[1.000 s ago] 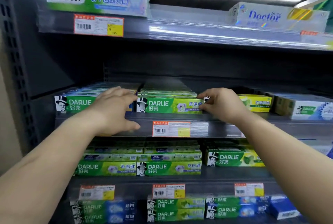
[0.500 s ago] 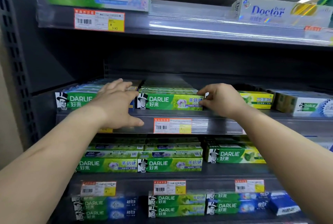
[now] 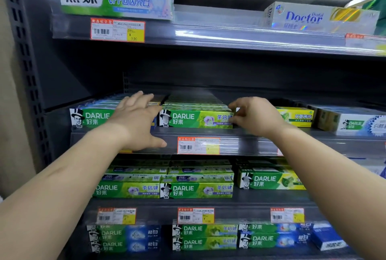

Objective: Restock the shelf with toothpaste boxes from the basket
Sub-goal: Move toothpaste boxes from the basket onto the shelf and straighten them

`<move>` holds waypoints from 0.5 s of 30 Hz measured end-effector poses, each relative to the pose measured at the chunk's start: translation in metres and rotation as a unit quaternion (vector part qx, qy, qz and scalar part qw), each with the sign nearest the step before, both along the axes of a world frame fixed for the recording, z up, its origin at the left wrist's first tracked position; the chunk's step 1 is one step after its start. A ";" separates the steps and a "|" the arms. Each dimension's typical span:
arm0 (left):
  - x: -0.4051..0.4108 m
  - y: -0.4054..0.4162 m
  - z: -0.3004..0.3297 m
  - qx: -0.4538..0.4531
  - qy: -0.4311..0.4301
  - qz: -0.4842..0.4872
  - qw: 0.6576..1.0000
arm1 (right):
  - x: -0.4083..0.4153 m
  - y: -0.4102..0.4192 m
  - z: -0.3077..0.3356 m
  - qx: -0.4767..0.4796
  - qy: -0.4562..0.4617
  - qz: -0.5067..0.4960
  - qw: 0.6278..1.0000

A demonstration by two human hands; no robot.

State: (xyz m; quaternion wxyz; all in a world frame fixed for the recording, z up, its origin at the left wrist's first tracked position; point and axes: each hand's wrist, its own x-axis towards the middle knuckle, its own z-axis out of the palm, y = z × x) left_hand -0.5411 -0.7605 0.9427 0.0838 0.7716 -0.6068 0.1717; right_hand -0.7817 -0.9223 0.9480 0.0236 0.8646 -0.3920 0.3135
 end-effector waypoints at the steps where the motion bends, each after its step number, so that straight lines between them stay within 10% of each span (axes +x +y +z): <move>1: -0.001 0.004 -0.002 -0.015 0.008 -0.008 1.000 | -0.002 0.004 0.001 -0.007 -0.006 0.003 1.000; 8: 0.011 0.068 -0.035 -0.113 0.063 -0.023 0.991 | 0.040 0.085 -0.012 -0.067 -0.035 0.171 0.982; 15: 0.060 0.216 -0.095 -0.020 0.072 0.142 0.987 | 0.152 0.204 -0.082 0.004 0.141 0.371 0.918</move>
